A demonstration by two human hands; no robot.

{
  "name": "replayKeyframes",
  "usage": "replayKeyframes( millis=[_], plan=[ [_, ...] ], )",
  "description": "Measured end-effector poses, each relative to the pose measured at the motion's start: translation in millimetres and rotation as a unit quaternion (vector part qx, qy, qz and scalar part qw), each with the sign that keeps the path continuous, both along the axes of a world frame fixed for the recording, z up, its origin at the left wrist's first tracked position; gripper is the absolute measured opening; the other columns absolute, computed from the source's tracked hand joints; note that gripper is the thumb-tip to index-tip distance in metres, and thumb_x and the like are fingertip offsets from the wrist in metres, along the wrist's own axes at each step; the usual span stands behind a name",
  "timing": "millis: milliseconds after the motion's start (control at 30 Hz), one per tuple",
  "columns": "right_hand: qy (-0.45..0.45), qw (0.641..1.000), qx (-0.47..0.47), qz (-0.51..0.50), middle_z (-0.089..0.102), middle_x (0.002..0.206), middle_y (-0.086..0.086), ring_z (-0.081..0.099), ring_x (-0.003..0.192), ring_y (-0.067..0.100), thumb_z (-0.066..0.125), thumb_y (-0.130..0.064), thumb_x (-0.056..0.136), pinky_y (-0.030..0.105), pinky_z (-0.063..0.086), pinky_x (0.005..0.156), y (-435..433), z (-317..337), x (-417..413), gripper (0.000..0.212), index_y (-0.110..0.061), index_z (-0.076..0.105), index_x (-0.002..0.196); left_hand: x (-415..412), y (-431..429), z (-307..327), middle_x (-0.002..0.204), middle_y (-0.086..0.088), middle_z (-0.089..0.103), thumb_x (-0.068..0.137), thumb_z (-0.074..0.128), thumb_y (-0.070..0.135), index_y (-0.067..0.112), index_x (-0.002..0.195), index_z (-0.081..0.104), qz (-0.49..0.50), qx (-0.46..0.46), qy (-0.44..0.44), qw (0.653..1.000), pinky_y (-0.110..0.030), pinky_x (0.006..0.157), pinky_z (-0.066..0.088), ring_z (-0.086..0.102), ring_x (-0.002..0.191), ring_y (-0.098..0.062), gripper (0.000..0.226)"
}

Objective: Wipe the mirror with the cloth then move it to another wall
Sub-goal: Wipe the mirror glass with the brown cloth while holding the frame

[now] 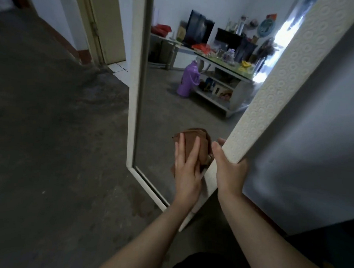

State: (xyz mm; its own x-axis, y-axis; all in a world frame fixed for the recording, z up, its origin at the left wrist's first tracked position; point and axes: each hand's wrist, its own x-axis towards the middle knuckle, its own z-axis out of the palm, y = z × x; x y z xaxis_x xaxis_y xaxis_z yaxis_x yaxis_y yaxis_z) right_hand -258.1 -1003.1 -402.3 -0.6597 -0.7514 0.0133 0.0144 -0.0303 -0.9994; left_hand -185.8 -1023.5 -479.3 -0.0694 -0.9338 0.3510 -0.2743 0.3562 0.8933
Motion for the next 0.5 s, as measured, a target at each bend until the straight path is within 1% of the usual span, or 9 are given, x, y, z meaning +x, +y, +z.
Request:
replayKeyframes(
  millis=[67,167,200,267,300,333,400,467,500],
  plan=[
    [0.01,1.0,0.019,-0.007,0.069,0.09,-0.006,0.064,0.075,-0.008,0.073,-0.022,0.076,0.004,0.045,0.058,-2,-5,-3,0.024,-0.013,0.07,0.098,7,-22,6,0.156,0.023,-0.01,0.092,0.036,0.014,0.061,0.138,0.018,0.026,0.0,0.034,0.999,-0.049,0.12,0.017,-0.004,0.15,-0.014,0.069],
    [0.017,0.999,0.037,-0.027,0.069,0.089,0.002,0.065,0.075,0.001,0.074,-0.032,0.068,0.01,0.046,0.058,-4,-9,-6,0.037,-0.007,0.069,0.095,24,-61,18,0.159,0.006,0.006,0.09,0.036,0.0,0.052,0.14,0.025,0.073,-0.02,0.063,0.995,-0.046,0.12,0.019,0.011,0.149,-0.022,0.073],
    [0.02,0.999,0.031,-0.025,0.069,0.085,0.002,0.065,0.071,-0.001,0.074,-0.028,0.07,0.009,0.045,0.056,-4,-9,-5,0.032,-0.004,0.069,0.091,33,-75,21,0.16,-0.002,0.008,0.089,0.036,-0.004,0.047,0.14,0.028,0.091,-0.024,0.065,0.993,-0.041,0.121,0.019,0.015,0.148,-0.024,0.073],
    [0.027,0.999,0.019,-0.025,0.066,0.072,-0.001,0.061,0.058,-0.006,0.072,-0.014,0.075,0.007,0.042,0.051,-5,-8,-5,0.013,-0.002,0.068,0.079,51,-104,24,0.159,-0.012,0.016,0.085,0.038,-0.01,0.037,0.14,0.031,0.137,-0.043,0.039,0.989,-0.034,0.12,0.019,0.021,0.146,-0.027,0.073],
    [0.032,0.999,0.016,-0.028,0.063,0.067,-0.003,0.059,0.054,-0.007,0.071,-0.01,0.076,0.007,0.042,0.05,-6,-7,-5,0.008,-0.004,0.066,0.073,59,-117,21,0.157,-0.014,0.02,0.084,0.039,-0.009,0.033,0.141,0.034,0.161,-0.048,0.015,0.986,-0.035,0.119,0.021,0.024,0.145,-0.029,0.071],
    [0.037,0.999,0.012,-0.033,0.061,0.063,-0.004,0.057,0.051,-0.006,0.07,-0.009,0.075,0.008,0.042,0.049,-6,-7,-5,0.01,-0.007,0.064,0.068,67,-129,17,0.156,-0.014,0.026,0.085,0.041,-0.004,0.03,0.142,0.038,0.189,-0.039,-0.003,0.981,-0.038,0.118,0.023,0.028,0.143,-0.03,0.067],
    [0.042,0.998,0.007,-0.042,0.058,0.06,-0.006,0.056,0.05,-0.005,0.071,-0.009,0.075,0.011,0.042,0.049,-6,-7,-4,0.014,-0.009,0.062,0.065,77,-145,7,0.151,-0.011,0.036,0.092,0.046,0.012,0.027,0.14,0.045,0.242,0.025,0.03,0.97,-0.038,0.116,0.027,0.035,0.139,-0.029,0.051],
    [0.048,0.998,0.005,-0.048,0.058,0.061,-0.004,0.055,0.05,-0.004,0.071,-0.011,0.074,0.011,0.042,0.05,-6,-7,-4,0.012,-0.005,0.063,0.067,84,-152,-2,0.147,-0.003,0.039,0.096,0.048,0.029,0.029,0.139,0.045,0.266,0.095,0.065,0.957,-0.024,0.111,0.027,0.037,0.136,-0.022,0.043],
    [0.055,0.997,0.004,-0.05,0.058,0.06,-0.004,0.054,0.05,-0.004,0.071,-0.011,0.075,0.01,0.041,0.049,-6,-8,-4,0.013,-0.005,0.063,0.067,86,-152,-6,0.148,0.001,0.037,0.097,0.047,0.027,0.029,0.141,0.042,0.262,0.08,0.044,0.961,-0.018,0.106,0.027,0.036,0.136,-0.019,0.044]
  ],
)
